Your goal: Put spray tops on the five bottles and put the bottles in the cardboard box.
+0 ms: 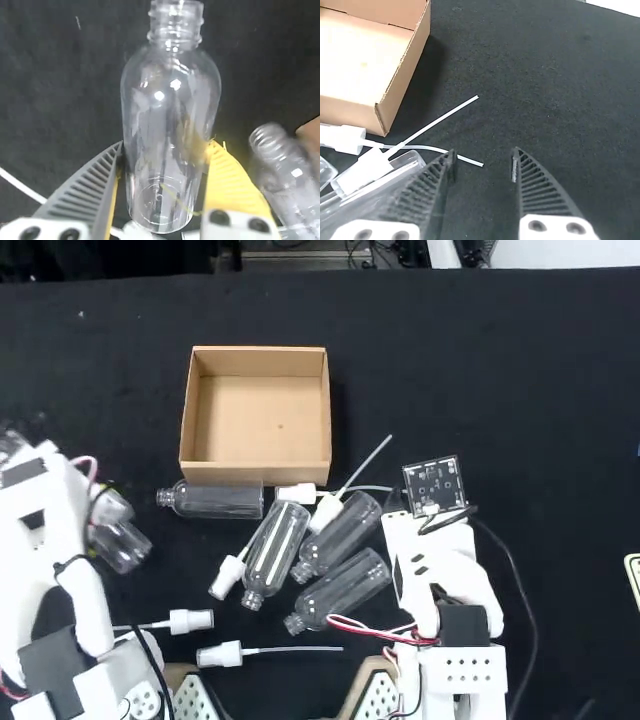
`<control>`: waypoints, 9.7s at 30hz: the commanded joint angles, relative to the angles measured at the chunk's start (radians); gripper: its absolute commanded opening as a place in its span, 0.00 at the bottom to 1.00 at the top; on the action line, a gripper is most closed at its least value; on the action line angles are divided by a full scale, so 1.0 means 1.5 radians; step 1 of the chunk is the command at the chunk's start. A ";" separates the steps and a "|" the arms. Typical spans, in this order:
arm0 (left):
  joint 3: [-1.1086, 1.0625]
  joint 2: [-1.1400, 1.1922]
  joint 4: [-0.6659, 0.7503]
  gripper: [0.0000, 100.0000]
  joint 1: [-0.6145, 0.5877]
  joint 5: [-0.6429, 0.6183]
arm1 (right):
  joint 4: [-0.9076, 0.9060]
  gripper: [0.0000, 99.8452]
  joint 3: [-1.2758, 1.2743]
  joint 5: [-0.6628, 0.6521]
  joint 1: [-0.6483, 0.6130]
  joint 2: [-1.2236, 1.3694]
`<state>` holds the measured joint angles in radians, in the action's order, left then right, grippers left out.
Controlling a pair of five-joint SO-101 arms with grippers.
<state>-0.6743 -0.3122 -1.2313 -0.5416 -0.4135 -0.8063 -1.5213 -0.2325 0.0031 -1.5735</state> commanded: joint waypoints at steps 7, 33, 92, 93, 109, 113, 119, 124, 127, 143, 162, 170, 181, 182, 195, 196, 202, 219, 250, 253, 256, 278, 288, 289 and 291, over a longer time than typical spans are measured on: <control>0.101 -0.003 0.003 0.18 -0.224 0.621 | -0.002 0.16 0.005 -0.002 -0.009 -0.022; 0.057 -0.004 -0.061 0.26 -0.304 1.061 | -0.001 0.16 -0.001 -0.003 -0.011 -0.022; 0.057 0.103 0.259 0.03 -0.440 0.955 | -0.183 0.16 0.182 -0.027 -0.068 -0.014; 0.062 0.108 0.263 0.03 -0.458 0.945 | -0.205 0.16 0.212 -0.036 -0.092 -0.013; 0.338 0.283 0.097 0.03 -0.609 0.894 | -0.256 0.16 0.507 -0.046 -0.536 0.407; 0.418 0.359 0.097 0.03 -0.645 0.897 | -0.204 0.16 0.474 -0.045 -0.623 0.467; 0.474 0.427 0.096 0.03 -0.647 0.893 | -0.128 0.16 0.473 -0.029 -0.712 0.601; 0.500 0.429 0.097 0.03 -0.646 0.893 | -0.059 0.16 0.482 0.003 -0.745 0.723; 0.516 0.434 0.097 0.03 -0.646 0.893 | -0.053 0.16 0.519 0.006 -0.772 0.786; 0.518 0.434 0.097 0.03 -0.647 0.893 | -0.114 0.20 0.720 0.037 -0.842 1.028; 0.515 0.434 0.097 0.03 -0.649 0.896 | -0.028 0.23 0.723 0.006 -0.842 1.141; 0.512 0.430 0.097 0.03 -0.647 0.894 | -0.018 0.01 0.723 -0.013 -0.788 1.109; 0.526 0.341 -0.111 0.03 -0.555 0.880 | -0.207 0.02 0.723 -0.013 -0.641 0.786; 0.523 0.330 -0.131 0.03 -0.533 0.859 | -0.224 0.02 0.721 -0.013 -0.606 0.758; 0.276 0.166 -0.038 0.03 -0.203 0.574 | -0.378 0.02 0.683 0.038 0.052 0.597; 0.256 0.154 -0.013 0.03 -0.187 0.557 | -0.369 0.02 0.666 0.038 0.088 0.600; 0.195 0.098 0.053 0.03 -0.112 0.475 | -0.253 0.02 0.547 0.038 0.237 0.622; 0.208 0.135 0.086 0.03 -0.063 0.393 | -0.187 0.02 0.543 0.113 0.320 0.829; -0.119 -0.053 0.340 0.03 -0.048 0.280 | -0.397 0.28 0.681 -1.127 0.384 0.923; -0.111 -0.036 0.341 0.03 -0.049 0.282 | -0.395 0.28 0.657 -1.256 0.393 0.926; -0.104 -0.023 0.339 0.03 -0.051 0.282 | -0.394 0.28 0.647 -1.297 0.389 0.927; -0.100 -0.019 0.336 0.03 -0.052 0.285 | -0.048 0.03 0.415 -1.121 0.375 0.920; -0.100 -0.019 0.336 0.03 -0.051 0.285 | -0.049 0.05 0.458 -0.508 0.423 0.924; -0.100 -0.019 0.336 0.03 -0.050 0.285 | -0.049 0.05 0.459 -0.456 0.435 0.926; -0.101 -0.020 0.336 0.03 -0.049 0.285 | -0.049 0.05 0.459 -0.377 0.452 0.927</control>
<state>-0.8876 -0.3337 -0.7342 -0.6260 0.0176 -0.8953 -0.9030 -1.0994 0.6091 -0.1834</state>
